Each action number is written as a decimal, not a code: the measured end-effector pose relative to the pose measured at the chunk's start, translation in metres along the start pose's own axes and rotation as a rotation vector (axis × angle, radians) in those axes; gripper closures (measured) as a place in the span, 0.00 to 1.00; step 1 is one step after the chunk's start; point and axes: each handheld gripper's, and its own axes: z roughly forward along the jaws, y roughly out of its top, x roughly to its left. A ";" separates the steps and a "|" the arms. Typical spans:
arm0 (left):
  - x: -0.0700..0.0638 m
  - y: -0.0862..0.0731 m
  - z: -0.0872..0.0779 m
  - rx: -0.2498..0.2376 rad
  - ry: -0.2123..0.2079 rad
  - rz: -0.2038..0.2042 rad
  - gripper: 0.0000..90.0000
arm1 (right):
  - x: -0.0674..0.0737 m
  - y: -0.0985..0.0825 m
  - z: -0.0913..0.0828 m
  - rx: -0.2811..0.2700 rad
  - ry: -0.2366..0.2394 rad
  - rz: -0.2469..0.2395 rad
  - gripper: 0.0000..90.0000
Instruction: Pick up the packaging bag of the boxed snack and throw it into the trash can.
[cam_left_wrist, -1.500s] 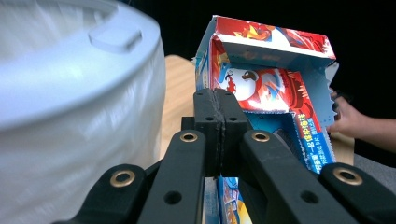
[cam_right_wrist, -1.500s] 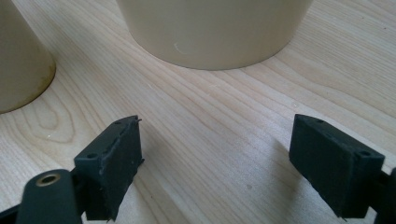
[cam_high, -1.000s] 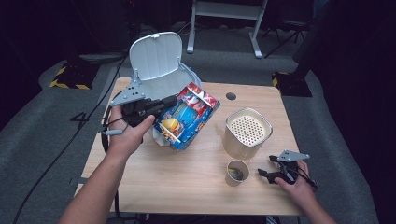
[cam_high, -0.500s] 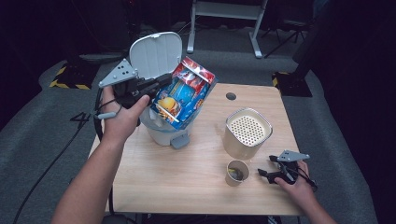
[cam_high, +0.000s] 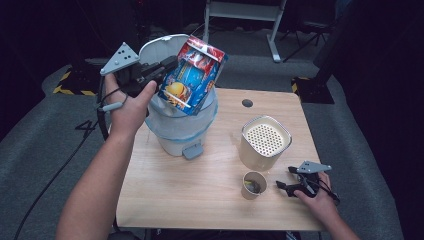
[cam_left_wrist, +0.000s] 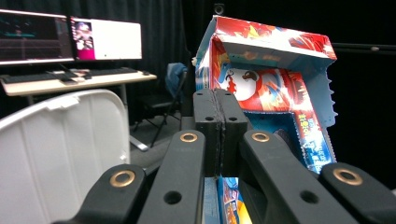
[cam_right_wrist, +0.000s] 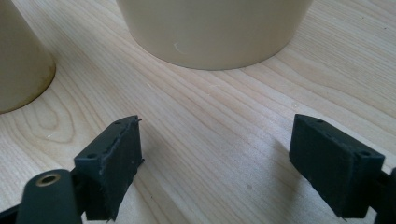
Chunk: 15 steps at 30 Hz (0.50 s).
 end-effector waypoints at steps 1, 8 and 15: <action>0.000 0.000 0.000 0.000 0.000 0.000 0.99 | 0.000 0.000 0.000 0.000 0.000 0.000 0.19; 0.015 0.007 0.009 -0.049 0.055 -0.018 0.99 | 0.000 0.000 0.000 -0.001 0.002 0.001 0.19; 0.027 0.009 0.018 -0.056 0.100 -0.016 0.99 | 0.000 0.000 0.000 -0.001 0.002 0.001 0.19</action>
